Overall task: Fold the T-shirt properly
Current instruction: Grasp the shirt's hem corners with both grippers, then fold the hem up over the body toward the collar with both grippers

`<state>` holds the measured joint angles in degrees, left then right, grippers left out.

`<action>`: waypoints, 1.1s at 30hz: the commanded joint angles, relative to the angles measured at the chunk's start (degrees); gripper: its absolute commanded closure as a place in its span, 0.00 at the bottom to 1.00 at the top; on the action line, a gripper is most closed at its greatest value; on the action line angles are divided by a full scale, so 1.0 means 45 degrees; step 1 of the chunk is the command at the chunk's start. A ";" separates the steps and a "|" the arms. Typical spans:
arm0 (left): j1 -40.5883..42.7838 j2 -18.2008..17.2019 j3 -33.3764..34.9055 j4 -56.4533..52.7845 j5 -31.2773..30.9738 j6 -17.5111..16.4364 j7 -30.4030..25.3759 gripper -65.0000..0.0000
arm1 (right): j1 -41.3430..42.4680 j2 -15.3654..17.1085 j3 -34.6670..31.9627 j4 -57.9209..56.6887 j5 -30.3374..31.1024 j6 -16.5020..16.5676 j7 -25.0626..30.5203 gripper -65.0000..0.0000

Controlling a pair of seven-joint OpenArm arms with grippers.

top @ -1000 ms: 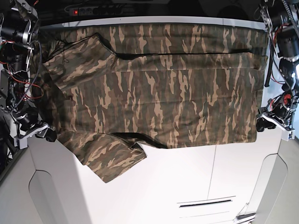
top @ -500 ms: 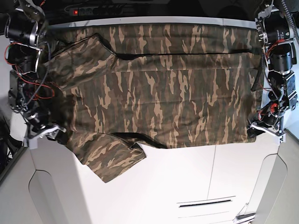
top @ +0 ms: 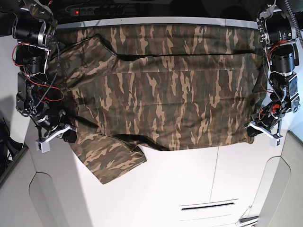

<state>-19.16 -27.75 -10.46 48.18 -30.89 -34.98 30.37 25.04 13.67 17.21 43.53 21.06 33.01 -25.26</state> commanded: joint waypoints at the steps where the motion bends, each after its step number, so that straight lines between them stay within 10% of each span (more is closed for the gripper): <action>1: -0.0223 -0.0311 -0.0015 0.0321 0.0039 -0.0121 0.0015 1.00 | 0.0248 0.0189 0.0005 0.0476 0.0087 0.0049 -0.0180 1.00; 15: 0.0661 -0.1666 -0.0024 0.4503 -0.3415 -0.1115 0.4799 1.00 | -0.1103 0.1268 0.0015 0.5255 0.3415 0.0053 -0.4809 1.00; 33: 0.5124 -0.2511 -0.0981 0.9034 -0.3755 -0.1115 0.5406 1.00 | -0.4843 0.3415 0.0525 0.8573 0.5192 0.0053 -0.5736 1.00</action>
<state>4.51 -37.67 -14.33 88.12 -47.57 -39.31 55.29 2.59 27.62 18.81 81.25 43.70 33.12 -51.94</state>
